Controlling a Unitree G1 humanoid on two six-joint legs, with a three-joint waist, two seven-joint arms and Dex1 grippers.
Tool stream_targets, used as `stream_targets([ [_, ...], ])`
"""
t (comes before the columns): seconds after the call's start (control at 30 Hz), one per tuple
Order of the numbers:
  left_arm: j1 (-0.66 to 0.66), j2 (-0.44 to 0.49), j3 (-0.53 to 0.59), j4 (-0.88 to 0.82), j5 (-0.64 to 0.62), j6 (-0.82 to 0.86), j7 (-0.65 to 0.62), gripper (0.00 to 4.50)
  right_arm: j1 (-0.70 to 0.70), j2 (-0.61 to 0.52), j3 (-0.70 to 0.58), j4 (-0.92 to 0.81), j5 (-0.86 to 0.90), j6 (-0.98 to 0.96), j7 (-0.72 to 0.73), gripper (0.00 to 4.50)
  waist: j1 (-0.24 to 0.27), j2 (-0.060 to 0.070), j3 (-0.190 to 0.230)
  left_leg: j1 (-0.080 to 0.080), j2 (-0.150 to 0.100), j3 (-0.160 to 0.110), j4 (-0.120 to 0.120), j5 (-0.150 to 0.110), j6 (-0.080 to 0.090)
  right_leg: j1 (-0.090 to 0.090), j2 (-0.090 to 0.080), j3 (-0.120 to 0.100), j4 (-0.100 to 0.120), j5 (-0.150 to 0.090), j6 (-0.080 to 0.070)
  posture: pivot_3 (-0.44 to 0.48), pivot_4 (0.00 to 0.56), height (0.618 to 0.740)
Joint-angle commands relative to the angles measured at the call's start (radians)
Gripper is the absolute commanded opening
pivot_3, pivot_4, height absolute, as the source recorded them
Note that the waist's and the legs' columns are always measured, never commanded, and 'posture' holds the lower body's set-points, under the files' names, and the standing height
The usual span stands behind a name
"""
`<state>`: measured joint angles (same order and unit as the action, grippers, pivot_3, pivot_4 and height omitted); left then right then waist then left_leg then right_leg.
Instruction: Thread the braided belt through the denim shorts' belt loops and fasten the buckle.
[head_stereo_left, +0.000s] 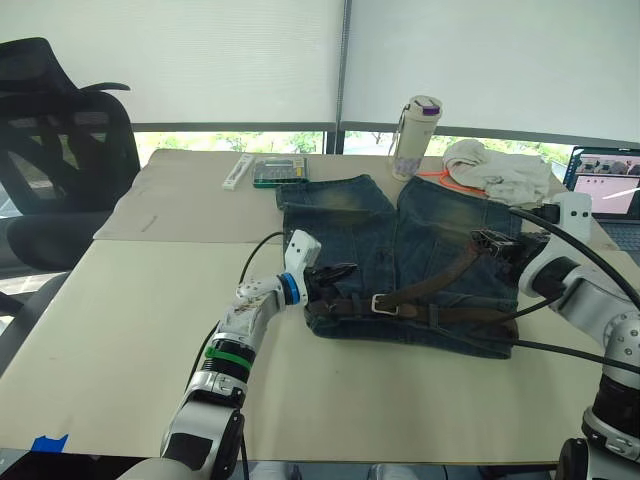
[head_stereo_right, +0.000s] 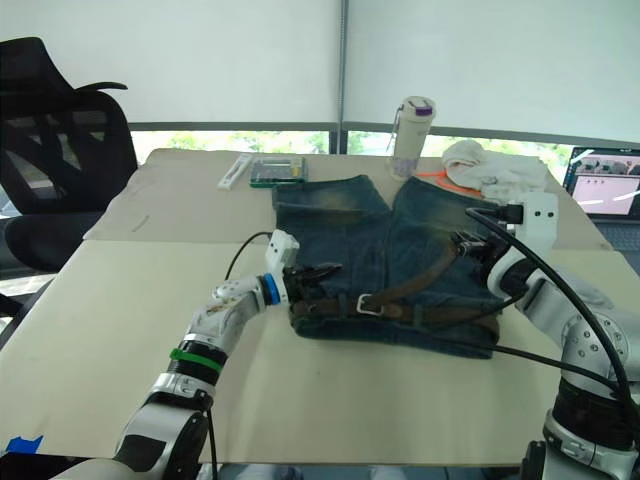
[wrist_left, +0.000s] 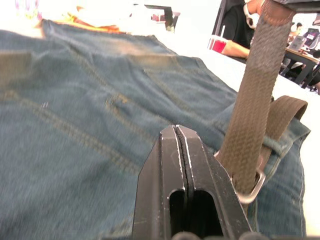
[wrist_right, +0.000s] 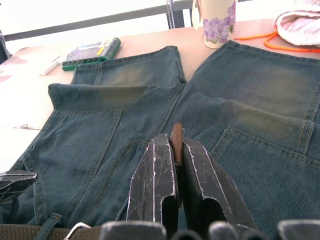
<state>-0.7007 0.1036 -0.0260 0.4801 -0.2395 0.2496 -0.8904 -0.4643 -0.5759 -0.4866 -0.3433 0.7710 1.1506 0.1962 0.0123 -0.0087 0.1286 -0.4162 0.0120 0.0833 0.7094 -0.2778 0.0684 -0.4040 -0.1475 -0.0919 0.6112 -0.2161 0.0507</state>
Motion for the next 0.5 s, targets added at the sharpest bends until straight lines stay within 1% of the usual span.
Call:
stream_targets([
  [0.03,-0.012,0.000,-0.045,-0.089,0.018,-0.048,0.000,0.02,-0.059,0.067,-0.036,-0.037,0.071,-0.007,-0.044,0.00,-0.001,0.000,0.001,0.000,0.000,0.000,0.000,0.000,0.000,0.000,0.000,0.000,0.000,0.000,0.000,0.000,0.150,0.737],
  [0.17,-0.018,-0.016,-0.076,-0.133,0.041,-0.101,0.035,0.02,-0.105,0.179,-0.075,-0.039,0.162,0.022,-0.139,0.00,-0.001,0.001,0.001,0.000,0.000,0.000,-0.001,0.001,-0.001,-0.001,0.000,0.000,0.001,0.000,0.000,0.000,0.150,0.737],
  [0.2,-0.016,-0.034,-0.075,-0.165,0.021,-0.095,0.042,0.27,-0.124,0.234,-0.097,-0.031,0.210,0.024,-0.193,0.00,0.001,0.001,0.001,0.000,0.000,0.000,-0.001,0.001,-0.002,-0.001,0.001,0.000,0.001,0.000,0.000,0.000,0.150,0.737],
  [0.27,-0.005,-0.060,-0.079,-0.217,0.000,-0.090,0.053,0.79,-0.147,0.304,-0.122,-0.023,0.283,0.024,-0.273,0.00,0.000,0.002,0.002,0.000,0.000,0.001,-0.001,0.001,-0.002,-0.001,0.001,0.000,0.001,0.000,0.000,0.000,0.150,0.737],
  [0.37,0.019,-0.104,-0.103,-0.258,0.069,-0.157,0.164,1.78,-0.170,0.402,-0.141,-0.017,0.393,-0.005,-0.414,0.00,0.001,0.002,0.002,0.000,0.000,0.000,-0.001,0.001,-0.002,0.000,0.000,0.000,0.001,0.000,0.000,0.000,0.150,0.737],
  [0.43,0.043,-0.127,-0.120,-0.291,0.074,-0.180,0.188,2.45,-0.173,0.443,-0.135,-0.019,0.445,-0.025,-0.485,0.00,0.000,0.002,0.002,0.000,0.000,0.000,-0.001,0.001,-0.002,0.000,0.000,0.000,0.001,0.000,0.000,0.000,0.150,0.737],
  [0.5,0.063,-0.137,-0.134,-0.318,0.068,-0.195,0.188,3.14,-0.169,0.452,-0.121,-0.021,0.482,-0.040,-0.532,0.00,0.000,0.002,0.002,0.000,0.000,0.001,-0.001,0.001,-0.002,0.000,0.000,0.000,0.001,0.000,0.000,0.000,0.150,0.737],
])
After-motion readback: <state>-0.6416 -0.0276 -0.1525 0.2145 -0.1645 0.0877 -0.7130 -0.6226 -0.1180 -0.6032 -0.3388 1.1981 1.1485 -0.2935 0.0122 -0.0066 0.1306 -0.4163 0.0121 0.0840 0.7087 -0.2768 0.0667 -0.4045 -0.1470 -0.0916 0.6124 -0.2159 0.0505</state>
